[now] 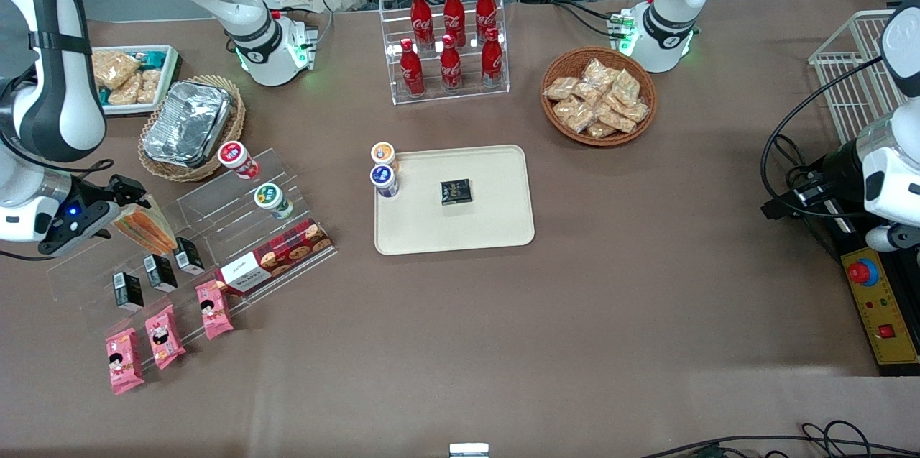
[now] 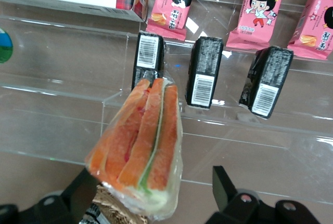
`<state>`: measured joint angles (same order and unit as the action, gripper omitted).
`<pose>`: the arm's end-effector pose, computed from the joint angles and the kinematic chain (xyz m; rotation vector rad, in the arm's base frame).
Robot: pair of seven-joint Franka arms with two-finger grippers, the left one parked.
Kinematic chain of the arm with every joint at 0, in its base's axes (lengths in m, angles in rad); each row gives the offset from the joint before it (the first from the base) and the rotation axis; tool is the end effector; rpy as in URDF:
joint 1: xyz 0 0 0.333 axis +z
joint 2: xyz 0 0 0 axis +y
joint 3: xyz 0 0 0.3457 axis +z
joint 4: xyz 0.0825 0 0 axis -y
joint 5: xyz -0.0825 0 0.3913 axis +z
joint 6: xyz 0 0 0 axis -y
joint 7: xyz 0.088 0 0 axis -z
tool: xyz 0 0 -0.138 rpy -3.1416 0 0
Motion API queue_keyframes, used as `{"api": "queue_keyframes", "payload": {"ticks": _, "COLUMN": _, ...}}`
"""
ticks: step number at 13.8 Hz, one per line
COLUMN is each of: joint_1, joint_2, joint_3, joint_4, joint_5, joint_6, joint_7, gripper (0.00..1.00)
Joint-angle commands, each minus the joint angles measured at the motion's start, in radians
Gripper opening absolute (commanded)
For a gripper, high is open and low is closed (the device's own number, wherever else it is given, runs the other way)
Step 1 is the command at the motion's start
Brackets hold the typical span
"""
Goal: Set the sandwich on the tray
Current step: 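Lift the sandwich off the rack and carry it toward the white tray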
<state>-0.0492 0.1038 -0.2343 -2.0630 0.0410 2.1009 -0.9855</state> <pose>0.5454 -0.1539 0.3750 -2.9176 -1.0331 0.0686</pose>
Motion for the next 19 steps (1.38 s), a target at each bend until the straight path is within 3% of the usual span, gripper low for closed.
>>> {"api": "queue_keyframes", "payload": {"ticks": 1, "joint_1": -0.003, "joint_2": -0.007, "joint_3": 0.004, "joint_4": -0.026, "joint_5": 0.002, "joint_6": 0.034, "joint_7": -0.002, "gripper": 0.97}}
{"api": "queue_keyframes", "payload": {"ticks": 2, "joint_1": -0.003, "joint_2": -0.004, "joint_3": 0.006, "joint_4": -0.026, "joint_5": 0.005, "joint_6": 0.037, "joint_7": -0.002, "gripper": 0.91}}
{"api": "queue_keyframes", "payload": {"ticks": 3, "joint_1": -0.001, "joint_2": -0.001, "joint_3": 0.006, "joint_4": -0.026, "joint_5": 0.019, "joint_6": 0.038, "joint_7": -0.002, "gripper": 0.74}}
{"api": "queue_keyframes", "payload": {"ticks": 5, "joint_1": 0.005, "joint_2": -0.001, "joint_3": 0.006, "joint_4": -0.026, "joint_5": 0.022, "joint_6": 0.036, "joint_7": -0.002, "gripper": 0.27}}
{"api": "queue_keyframes", "payload": {"ticks": 6, "joint_1": 0.006, "joint_2": 0.001, "joint_3": 0.006, "joint_4": -0.026, "joint_5": 0.023, "joint_6": 0.037, "joint_7": -0.002, "gripper": 0.14}}
{"api": "queue_keyframes", "payload": {"ticks": 8, "joint_1": 0.006, "joint_2": 0.007, "joint_3": 0.006, "joint_4": -0.025, "joint_5": 0.031, "joint_6": 0.038, "joint_7": -0.002, "gripper": 0.00}}
{"api": "queue_keyframes", "payload": {"ticks": 14, "joint_1": 0.011, "joint_2": -0.027, "joint_3": 0.016, "joint_4": 0.085, "joint_5": 0.020, "joint_6": 0.004, "joint_7": -0.018, "gripper": 0.00}}
{"api": "queue_keyframes", "payload": {"ticks": 19, "joint_1": 0.034, "joint_2": -0.021, "joint_3": 0.121, "joint_4": 0.288, "joint_5": 0.017, "joint_6": -0.189, "joint_7": -0.012, "gripper": 0.00}}
